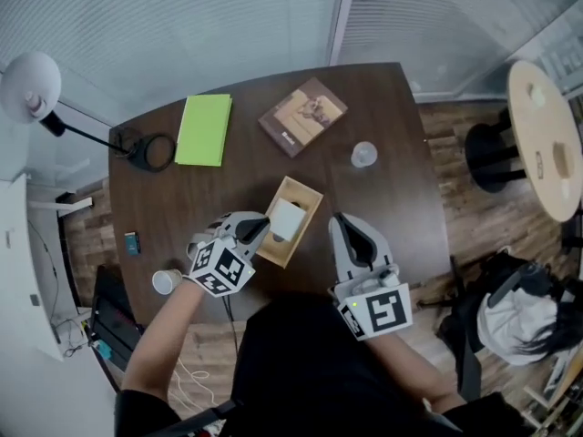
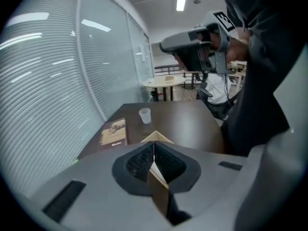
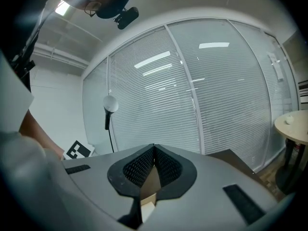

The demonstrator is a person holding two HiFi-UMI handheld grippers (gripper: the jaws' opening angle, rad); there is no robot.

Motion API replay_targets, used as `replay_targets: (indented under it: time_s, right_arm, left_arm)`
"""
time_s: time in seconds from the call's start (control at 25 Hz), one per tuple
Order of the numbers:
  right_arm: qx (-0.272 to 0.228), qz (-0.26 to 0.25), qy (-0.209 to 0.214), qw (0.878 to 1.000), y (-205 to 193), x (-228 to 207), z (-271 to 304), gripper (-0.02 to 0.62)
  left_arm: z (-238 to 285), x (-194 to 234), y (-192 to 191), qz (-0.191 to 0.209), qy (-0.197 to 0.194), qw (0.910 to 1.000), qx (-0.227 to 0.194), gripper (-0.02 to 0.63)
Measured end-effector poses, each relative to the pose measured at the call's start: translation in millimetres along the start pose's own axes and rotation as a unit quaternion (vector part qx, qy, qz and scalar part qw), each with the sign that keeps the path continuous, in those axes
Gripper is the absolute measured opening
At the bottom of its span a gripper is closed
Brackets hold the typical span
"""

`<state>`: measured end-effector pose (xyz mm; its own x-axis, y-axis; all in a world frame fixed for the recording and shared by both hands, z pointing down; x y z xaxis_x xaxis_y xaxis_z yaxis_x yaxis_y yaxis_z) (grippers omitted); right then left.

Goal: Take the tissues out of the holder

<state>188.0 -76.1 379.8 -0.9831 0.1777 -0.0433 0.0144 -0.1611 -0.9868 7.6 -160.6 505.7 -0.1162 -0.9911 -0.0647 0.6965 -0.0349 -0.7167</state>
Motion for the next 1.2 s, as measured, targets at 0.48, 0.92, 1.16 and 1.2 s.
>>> replay_targets:
  time_s: [0.48,0.92,1.16,1.2]
  right_arm:
    - [0.008,-0.010,-0.040,0.999,-6,-1,-33,0.011]
    - [0.017,-0.019,-0.060,0.998,-15,-1,-42,0.011]
    - [0.028,-0.010,-0.075,0.997,-23,-8,-42,0.011]
    - [0.029,-0.009,-0.075,0.997,-23,-8,-41,0.011]
  left_arm:
    - [80,-25,-25,0.147,-0.155,0.9663,0.143,0.182]
    - [120,-22,-48,0.265,-0.200,0.9159,0.225,0.402]
    - [133,-22,-56,0.273,-0.211,0.9042,0.251,0.500]
    - [135,-22,-56,0.275,-0.213,0.9021,0.255,0.500]
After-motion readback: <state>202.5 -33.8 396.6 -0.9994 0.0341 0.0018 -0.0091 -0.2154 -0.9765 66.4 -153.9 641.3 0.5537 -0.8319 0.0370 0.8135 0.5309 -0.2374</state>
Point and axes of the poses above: the fingertips, and each gripper's own axes: z forward along the fingers, x to its left, y out of its top, the point moved 7 cm from there along -z, backward along the fingers, and after that the axes turned 8 degrees about -z, right-handed, at the moved point
